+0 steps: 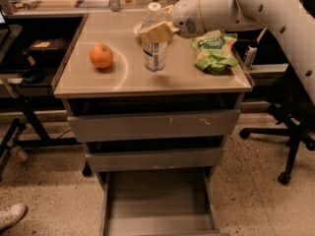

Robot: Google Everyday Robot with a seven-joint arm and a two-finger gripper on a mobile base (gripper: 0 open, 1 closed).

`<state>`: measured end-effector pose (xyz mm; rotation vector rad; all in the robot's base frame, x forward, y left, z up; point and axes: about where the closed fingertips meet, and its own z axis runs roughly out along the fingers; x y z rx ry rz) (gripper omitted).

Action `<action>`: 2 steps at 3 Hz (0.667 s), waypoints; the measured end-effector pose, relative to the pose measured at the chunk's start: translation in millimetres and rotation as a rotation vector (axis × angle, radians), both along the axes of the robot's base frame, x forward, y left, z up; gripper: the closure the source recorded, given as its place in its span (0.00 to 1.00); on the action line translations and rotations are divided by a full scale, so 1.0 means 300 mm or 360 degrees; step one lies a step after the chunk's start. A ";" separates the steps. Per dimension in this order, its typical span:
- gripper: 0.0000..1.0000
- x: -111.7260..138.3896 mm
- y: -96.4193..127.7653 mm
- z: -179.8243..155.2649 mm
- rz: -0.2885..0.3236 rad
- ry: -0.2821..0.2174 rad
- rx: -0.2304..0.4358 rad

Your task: Pick blue plastic bottle from bottom drawer and place on counter

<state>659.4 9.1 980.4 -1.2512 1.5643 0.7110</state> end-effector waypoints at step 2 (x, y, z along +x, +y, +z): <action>1.00 0.127 -0.010 0.044 0.0045 0.0068 -0.0110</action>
Offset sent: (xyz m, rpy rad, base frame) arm 0.0676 -0.0208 0.0262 -0.1248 0.0621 0.0118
